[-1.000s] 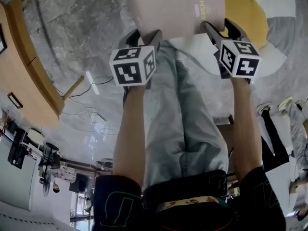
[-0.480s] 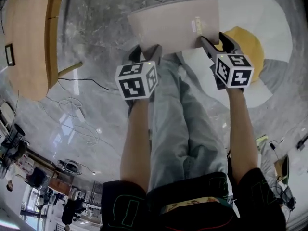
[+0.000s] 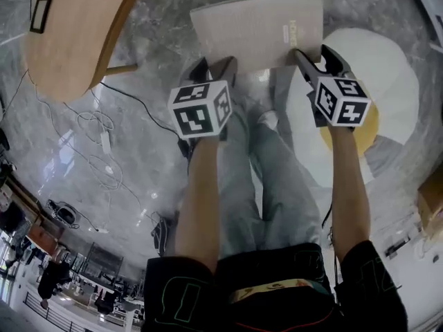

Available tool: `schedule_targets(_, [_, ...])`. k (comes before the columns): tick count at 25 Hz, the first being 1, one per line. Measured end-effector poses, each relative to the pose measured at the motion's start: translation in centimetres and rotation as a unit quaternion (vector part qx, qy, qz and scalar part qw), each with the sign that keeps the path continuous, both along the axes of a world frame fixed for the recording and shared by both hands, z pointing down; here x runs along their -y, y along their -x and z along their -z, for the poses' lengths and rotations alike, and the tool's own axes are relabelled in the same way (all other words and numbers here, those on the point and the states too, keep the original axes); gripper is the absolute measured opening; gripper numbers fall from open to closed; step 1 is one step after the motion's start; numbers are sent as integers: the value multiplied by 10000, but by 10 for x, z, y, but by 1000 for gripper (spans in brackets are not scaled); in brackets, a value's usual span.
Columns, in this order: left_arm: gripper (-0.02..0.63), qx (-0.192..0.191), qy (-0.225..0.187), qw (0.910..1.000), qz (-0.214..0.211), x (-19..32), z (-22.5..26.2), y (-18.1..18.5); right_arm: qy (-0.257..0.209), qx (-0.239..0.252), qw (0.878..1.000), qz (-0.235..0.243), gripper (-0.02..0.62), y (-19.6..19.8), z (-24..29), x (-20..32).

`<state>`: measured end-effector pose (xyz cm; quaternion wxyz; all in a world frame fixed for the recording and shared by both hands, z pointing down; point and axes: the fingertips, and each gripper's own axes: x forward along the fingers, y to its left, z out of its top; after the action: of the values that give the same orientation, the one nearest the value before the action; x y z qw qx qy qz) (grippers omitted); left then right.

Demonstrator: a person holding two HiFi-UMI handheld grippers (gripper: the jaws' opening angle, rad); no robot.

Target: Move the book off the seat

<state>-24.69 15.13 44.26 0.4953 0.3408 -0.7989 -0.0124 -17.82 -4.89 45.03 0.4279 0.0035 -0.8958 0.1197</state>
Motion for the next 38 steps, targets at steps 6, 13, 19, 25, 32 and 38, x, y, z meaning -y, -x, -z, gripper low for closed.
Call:
schedule_targets(6, [244,111,25,9986,522,-59,14,76,2,149,9984,544,288,97,12,-53])
schedule_targets(13, [244,97,-79,9925,1219,-120,38,130,-129,150,9922,1229,288,180,42,-109])
schedule_targets(19, [244,56,-189,9841,1767,-175,44,180,-174,90,9834,1804,288,254,50,-164])
schedule_targets(25, [244,50,-254,9709,2382,-217,55,213,-248,92,9692,2448,288,316,65,-209])
schedule_targets(32, [244,-97,-106,9480,3180,-242,25,289,-124,-9,9473,3200,288,425,30,-241])
schedule_targets(38, [244,-224,-85,9326,3600,-251,9,363,-80,-144,9291,3695,288,515,12,-257])
